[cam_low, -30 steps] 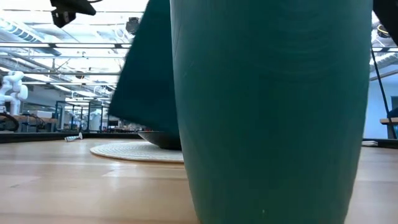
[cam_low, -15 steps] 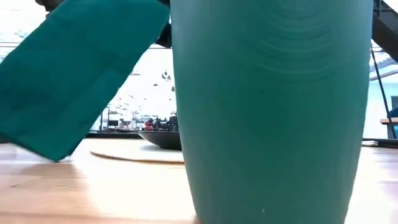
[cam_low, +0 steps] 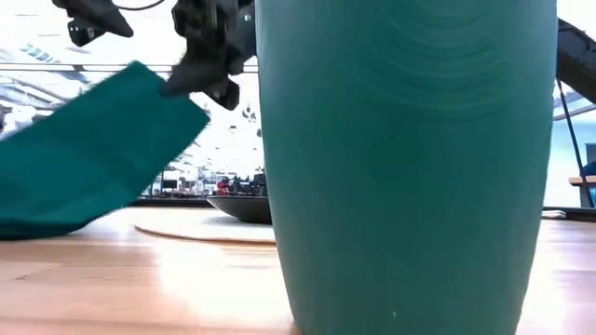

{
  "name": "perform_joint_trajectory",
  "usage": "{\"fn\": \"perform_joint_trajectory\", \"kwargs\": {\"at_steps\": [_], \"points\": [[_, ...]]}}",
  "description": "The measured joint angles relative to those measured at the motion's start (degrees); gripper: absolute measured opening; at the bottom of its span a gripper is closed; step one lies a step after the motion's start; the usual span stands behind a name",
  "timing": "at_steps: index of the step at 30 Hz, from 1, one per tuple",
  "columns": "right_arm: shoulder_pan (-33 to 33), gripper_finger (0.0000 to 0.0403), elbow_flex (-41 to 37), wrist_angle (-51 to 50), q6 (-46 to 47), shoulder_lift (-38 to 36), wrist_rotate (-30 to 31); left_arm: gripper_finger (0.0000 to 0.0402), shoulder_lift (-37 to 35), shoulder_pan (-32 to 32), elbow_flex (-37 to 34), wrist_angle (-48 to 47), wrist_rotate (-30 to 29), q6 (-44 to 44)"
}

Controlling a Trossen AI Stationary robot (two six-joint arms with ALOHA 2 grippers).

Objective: Set table place
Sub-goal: Put the dark napkin to the left side of the brown plate

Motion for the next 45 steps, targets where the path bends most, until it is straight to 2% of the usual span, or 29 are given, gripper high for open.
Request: {"fn": "perform_joint_trajectory", "kwargs": {"at_steps": [2,4,8,13,21,23,26,28,31,34,38,40,43,45], "points": [[-0.65,0.0000,0.09,0.63,-3.25,0.47,6.20,0.0000,-0.02,0.02,0.00,-0.45,0.02,-0.02],[-1.12,0.0000,0.07,0.29,-6.03,0.66,9.87,0.0000,0.00,0.00,0.00,-0.60,0.04,-0.24],[-1.89,0.0000,0.05,0.76,-11.01,1.15,10.72,0.0000,0.00,0.00,0.00,-0.59,0.09,-1.51],[-2.02,0.0010,0.05,0.82,-12.36,1.35,13.71,0.0000,0.00,0.00,0.00,-0.63,0.09,-2.68],[-2.00,0.0106,0.05,0.60,-12.25,1.34,20.37,0.0000,0.00,0.01,0.00,-0.61,0.06,-3.04],[-1.89,0.0131,0.05,1.09,-11.01,1.34,24.72,0.0000,-0.02,0.01,0.00,-0.59,0.06,-3.02],[-1.41,0.0162,0.05,0.99,-8.66,0.91,34.32,0.0000,0.00,0.00,0.00,-0.59,0.04,-3.02],[-1.07,0.0175,0.05,-1.01,-7.09,-0.05,38.17,0.0000,0.00,0.00,0.00,-0.61,0.02,-3.02],[-0.63,0.0183,0.03,-6.35,-2.33,-2.86,38.00,0.0000,0.00,0.02,0.00,-0.60,0.00,-3.00],[-0.01,0.0176,0.03,-14.86,4.65,-7.26,34.08,0.0000,0.00,0.00,0.00,-0.57,-0.01,-2.99],[1.92,0.0140,0.03,-24.53,13.38,-14.20,30.55,0.0000,0.22,0.02,0.00,-0.39,-0.07,-2.52],[3.04,0.0110,0.03,-28.52,16.45,-17.55,28.74,0.0000,0.71,0.00,0.00,0.33,-0.09,-1.18],[4.57,0.0043,0.03,-34.39,19.88,-21.91,25.24,0.0000,1.83,0.00,0.00,0.97,-0.09,1.00],[5.94,0.0012,0.03,-38.07,21.64,-24.40,24.86,0.0000,2.74,0.00,0.00,1.83,-0.09,1.85]]}}
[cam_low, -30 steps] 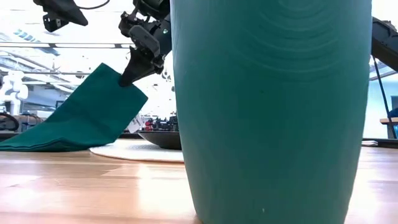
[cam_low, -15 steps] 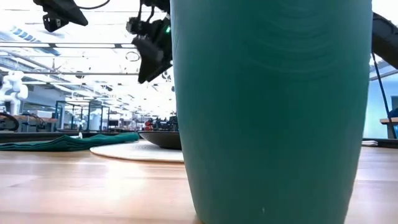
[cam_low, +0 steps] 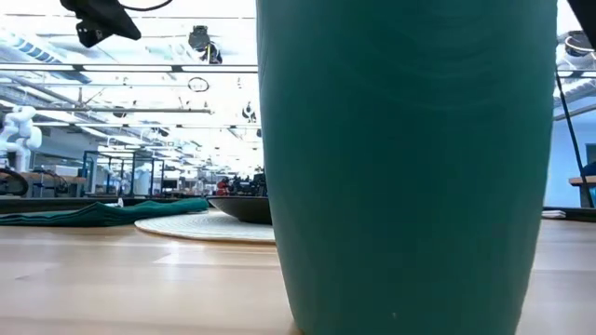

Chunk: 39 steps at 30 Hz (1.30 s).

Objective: Set table place
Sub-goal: Put the dark napkin to the left side of the brown plate

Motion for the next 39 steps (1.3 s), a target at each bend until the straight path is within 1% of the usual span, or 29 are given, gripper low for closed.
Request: {"fn": "perform_joint_trajectory", "kwargs": {"at_steps": [4,7,9,13,15,18,21,24,26,29,32,35,39], "points": [[3.82,0.0008,0.00,-5.46,3.52,-4.31,0.20,0.0000,2.73,0.00,0.00,2.08,0.00,0.22],[7.54,0.0001,0.00,-6.38,5.87,-6.97,1.89,0.0000,5.54,0.00,0.00,3.82,0.26,-0.01],[10.19,0.0002,0.00,-6.78,6.54,-8.59,3.15,0.0000,7.41,0.00,0.00,4.13,1.80,-0.46],[15.26,0.0001,0.00,-6.79,6.66,-12.36,4.33,0.0000,10.75,-0.01,0.00,2.59,5.14,-6.78],[17.54,0.0001,-0.36,-6.70,6.50,-14.72,7.79,0.0000,12.78,-0.43,0.00,1.02,7.22,-10.17],[20.35,0.0000,-3.78,-6.74,6.60,-19.12,13.84,0.0000,15.90,-2.42,0.00,0.04,9.82,-12.85],[22.63,0.0000,-10.89,-6.67,9.03,-24.55,18.55,0.0000,19.66,-4.44,0.00,0.86,12.20,-17.42],[24.38,0.0000,-22.07,-4.54,12.39,-31.47,20.33,0.0000,23.83,-5.80,0.00,1.73,14.00,-23.49],[25.37,0.0000,-31.54,0.84,13.24,-36.86,20.39,0.0000,26.44,-6.89,0.00,1.88,15.04,-24.90],[26.44,0.0000,-46.05,12.27,13.80,-45.28,19.78,0.0000,29.52,-8.36,0.00,2.01,15.39,-28.90],[26.72,0.0000,-58.14,23.39,13.76,-52.67,19.62,0.0000,32.43,-9.12,0.00,0.84,17.73,-36.97],[26.66,0.0000,-66.90,30.21,13.80,-57.28,19.74,0.0000,35.55,-9.55,0.00,-0.62,21.17,-45.72],[26.46,0.0000,-73.83,35.33,13.81,-59.06,19.87,0.0008,39.07,-12.32,0.00,0.22,21.17,-55.69]]}}
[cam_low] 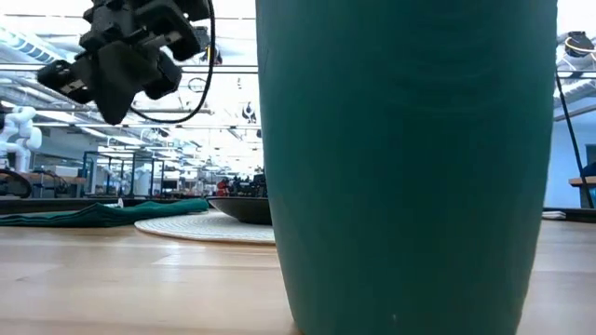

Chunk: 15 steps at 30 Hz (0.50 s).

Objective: Set table place
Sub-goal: Put the dark napkin to the left side of the brown plate

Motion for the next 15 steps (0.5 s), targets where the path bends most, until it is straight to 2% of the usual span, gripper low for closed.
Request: {"fn": "perform_joint_trajectory", "kwargs": {"at_steps": [5,10,15], "points": [[0.57,0.0000,-3.49,4.56,1.42,0.65,0.03,0.0052,5.92,-3.78,0.00,1.05,-3.98,-7.17],[1.84,0.0000,-3.72,6.64,1.49,1.17,0.09,0.0106,11.13,-5.41,0.00,1.01,-7.63,-7.86],[2.74,0.0000,-3.74,5.55,1.38,1.18,0.24,0.0134,15.02,-5.58,0.00,4.20,-10.36,-10.28]]}}
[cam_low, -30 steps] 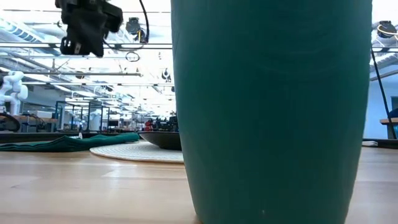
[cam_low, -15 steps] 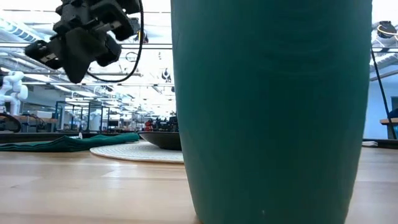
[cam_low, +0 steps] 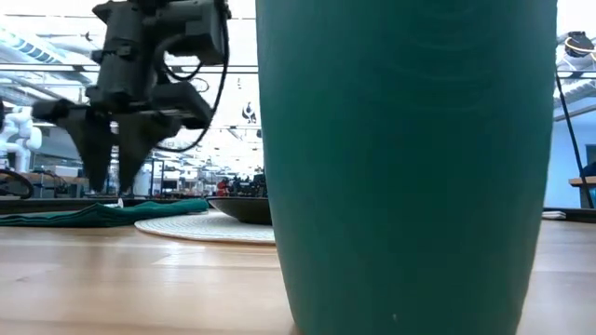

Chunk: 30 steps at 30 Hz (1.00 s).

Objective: Set table place
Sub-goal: Put the dark napkin to the left side of the brown plate

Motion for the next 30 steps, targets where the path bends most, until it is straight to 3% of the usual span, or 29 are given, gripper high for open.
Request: {"fn": "perform_joint_trajectory", "kwargs": {"at_steps": [5,12,30], "points": [[0.12,0.0000,0.00,-0.11,-0.30,0.00,0.10,0.0140,2.19,-1.84,0.02,6.20,1.29,-2.96],[0.12,0.0000,0.00,-0.29,-1.33,0.00,-0.11,0.0140,4.53,-5.20,0.02,4.63,2.75,-5.98],[0.12,0.0000,0.00,-0.34,-2.58,0.00,-0.24,0.0126,6.02,-4.86,0.02,4.25,-7.00,-9.78]]}}
